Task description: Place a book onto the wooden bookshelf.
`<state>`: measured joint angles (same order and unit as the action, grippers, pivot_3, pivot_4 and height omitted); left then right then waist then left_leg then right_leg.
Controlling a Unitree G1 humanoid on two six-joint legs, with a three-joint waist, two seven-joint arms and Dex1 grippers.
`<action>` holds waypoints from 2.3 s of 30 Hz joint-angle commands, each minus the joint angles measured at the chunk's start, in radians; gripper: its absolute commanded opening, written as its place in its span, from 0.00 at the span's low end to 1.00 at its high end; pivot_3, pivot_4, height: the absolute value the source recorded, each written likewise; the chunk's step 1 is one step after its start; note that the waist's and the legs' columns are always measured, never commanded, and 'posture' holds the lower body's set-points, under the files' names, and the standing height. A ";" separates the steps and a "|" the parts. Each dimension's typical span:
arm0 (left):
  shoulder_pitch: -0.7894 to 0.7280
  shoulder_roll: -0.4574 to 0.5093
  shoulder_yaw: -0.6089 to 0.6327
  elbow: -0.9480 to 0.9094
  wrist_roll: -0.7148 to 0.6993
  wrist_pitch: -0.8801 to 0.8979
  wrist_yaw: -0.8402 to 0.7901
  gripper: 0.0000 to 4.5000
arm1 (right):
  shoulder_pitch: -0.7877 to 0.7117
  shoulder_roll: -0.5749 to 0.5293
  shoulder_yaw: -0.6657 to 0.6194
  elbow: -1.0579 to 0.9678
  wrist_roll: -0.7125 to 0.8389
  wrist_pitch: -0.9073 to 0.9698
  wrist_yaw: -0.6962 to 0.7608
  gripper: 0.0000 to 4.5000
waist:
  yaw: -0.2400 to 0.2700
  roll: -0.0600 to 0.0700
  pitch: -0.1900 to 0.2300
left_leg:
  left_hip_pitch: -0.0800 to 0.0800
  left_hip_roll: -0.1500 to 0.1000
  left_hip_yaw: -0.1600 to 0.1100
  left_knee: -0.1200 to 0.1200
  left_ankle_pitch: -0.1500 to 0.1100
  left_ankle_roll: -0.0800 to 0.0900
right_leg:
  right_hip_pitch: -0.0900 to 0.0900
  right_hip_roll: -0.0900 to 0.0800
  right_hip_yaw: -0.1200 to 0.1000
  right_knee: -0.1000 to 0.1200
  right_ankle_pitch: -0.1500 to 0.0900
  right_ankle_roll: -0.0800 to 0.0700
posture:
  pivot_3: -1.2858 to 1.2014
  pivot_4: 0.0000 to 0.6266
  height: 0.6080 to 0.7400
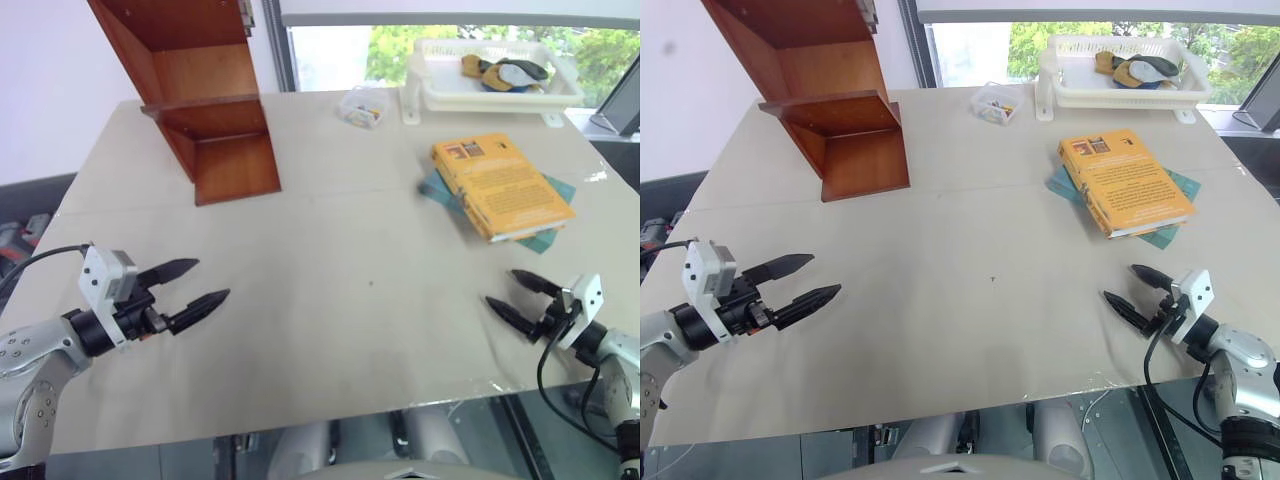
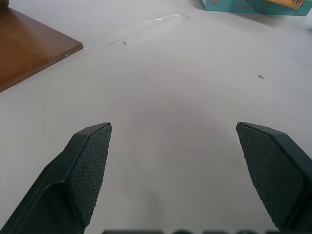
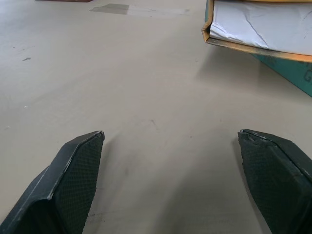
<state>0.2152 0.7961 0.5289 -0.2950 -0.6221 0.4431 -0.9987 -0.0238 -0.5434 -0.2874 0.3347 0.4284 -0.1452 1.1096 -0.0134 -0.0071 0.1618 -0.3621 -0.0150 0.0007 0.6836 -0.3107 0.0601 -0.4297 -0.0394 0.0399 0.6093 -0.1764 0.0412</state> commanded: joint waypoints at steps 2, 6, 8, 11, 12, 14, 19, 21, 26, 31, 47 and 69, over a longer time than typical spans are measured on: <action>0.001 0.001 0.003 -0.018 -0.001 -0.011 0.004 0.98 | -0.003 -0.017 -0.007 0.050 -0.002 -0.032 0.026 1.00 | 0.000 0.000 0.000 | 0.000 0.000 0.000 0.000 0.000 0.000 | 0.000 0.000 0.000 0.000 0.000 0.000 | 0.52 0.24 1.00; 0.000 -0.002 0.002 -0.011 0.003 -0.017 0.003 0.98 | -0.019 -0.022 -0.008 0.107 -0.005 -0.065 0.045 1.00 | 0.001 -0.003 -0.002 | 0.000 0.000 0.000 0.000 0.000 0.000 | 0.000 0.000 0.000 0.000 0.000 0.000 | 0.52 0.24 1.00; -0.002 -0.002 0.001 -0.006 0.006 -0.019 0.001 0.98 | -0.028 -0.023 -0.008 0.138 -0.007 -0.083 0.055 1.00 | 0.001 -0.004 -0.003 | 0.000 0.000 -0.001 0.000 0.000 0.000 | 0.001 0.000 0.000 0.000 0.000 0.000 | 0.52 0.24 1.00; -0.002 -0.002 0.000 -0.003 0.008 -0.022 0.000 0.98 | -0.034 -0.022 -0.007 0.170 -0.009 -0.105 0.065 1.00 | 0.001 -0.007 -0.004 | 0.000 0.000 -0.001 0.000 0.000 0.000 | 0.001 -0.001 0.000 0.000 0.000 0.000 | 0.52 0.24 1.00; -0.004 -0.002 -0.002 -0.003 0.008 -0.022 0.000 0.98 | -0.036 -0.022 -0.007 0.176 -0.009 -0.109 0.068 1.00 | 0.001 -0.007 -0.004 | 0.000 0.000 -0.001 0.000 0.000 0.000 | 0.001 -0.001 -0.001 0.000 0.000 0.000 | 0.52 0.24 1.00; -0.004 -0.001 -0.002 -0.003 0.007 -0.022 -0.001 0.98 | -0.032 -0.022 -0.006 0.176 -0.007 -0.114 0.070 1.00 | 0.001 -0.008 -0.005 | 0.000 0.000 -0.001 0.000 0.000 0.000 | 0.001 -0.001 -0.001 -0.001 0.000 0.000 | 0.52 0.24 1.00; -0.011 0.005 -0.002 0.005 0.007 -0.024 -0.004 0.98 | -0.019 -0.023 -0.008 0.160 -0.007 -0.116 0.053 1.00 | 0.003 -0.008 -0.005 | 0.000 0.000 -0.002 0.000 0.000 0.000 | 0.001 -0.002 -0.001 -0.001 0.000 -0.001 | 0.52 0.24 1.00; -0.012 0.006 -0.001 0.009 0.008 -0.026 -0.007 0.98 | -0.013 -0.021 -0.009 0.150 -0.007 -0.114 0.045 1.00 | 0.003 -0.008 -0.005 | 0.000 0.000 -0.002 0.000 0.000 0.000 | 0.001 -0.002 -0.002 -0.001 0.000 -0.001 | 0.52 0.24 1.00; -0.021 0.011 -0.005 0.015 0.010 -0.028 -0.010 0.98 | -0.014 -0.008 -0.030 0.138 0.003 -0.095 -0.025 1.00 | 0.003 -0.008 -0.005 | -0.001 -0.001 -0.003 -0.001 0.000 -0.001 | 0.001 -0.003 -0.002 -0.001 0.000 -0.001 | 0.52 0.24 1.00; -0.042 0.017 -0.011 0.024 0.006 -0.027 -0.018 0.98 | -0.023 -0.004 -0.060 0.164 0.010 -0.079 -0.117 1.00 | 0.004 -0.008 -0.005 | 0.000 -0.001 -0.003 -0.001 -0.002 -0.003 | 0.001 -0.003 -0.002 -0.001 0.000 -0.001 | 0.52 0.24 1.00; -0.213 0.107 -0.030 -0.048 -0.165 0.075 -0.148 0.98 | -0.140 0.001 -0.083 0.310 -0.024 -0.019 -0.286 1.00 | -0.002 -0.009 -0.006 | -0.001 -0.001 -0.003 -0.001 0.000 -0.001 | 0.001 -0.003 -0.003 -0.001 0.000 -0.001 | 0.52 0.24 1.00; -0.260 0.149 -0.047 -0.091 -0.175 0.099 -0.165 0.98 | -0.341 -0.002 0.016 0.387 -0.103 -0.016 -0.172 1.00 | -0.030 -0.011 -0.007 | 0.000 -0.001 -0.002 -0.001 0.001 -0.001 | 0.000 -0.001 -0.004 -0.001 0.001 -0.002 | 0.52 0.24 1.00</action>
<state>-0.0495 0.9320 0.4616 -0.3459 -0.7963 0.5585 -1.1611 -0.3557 -0.5483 -0.2893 0.7213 0.3282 -0.1613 0.9114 -0.0433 -0.0179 0.1553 -0.3621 -0.0155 -0.0017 0.6825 -0.3098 0.0587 -0.4294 -0.0407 0.0361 0.6088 -0.1751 0.0389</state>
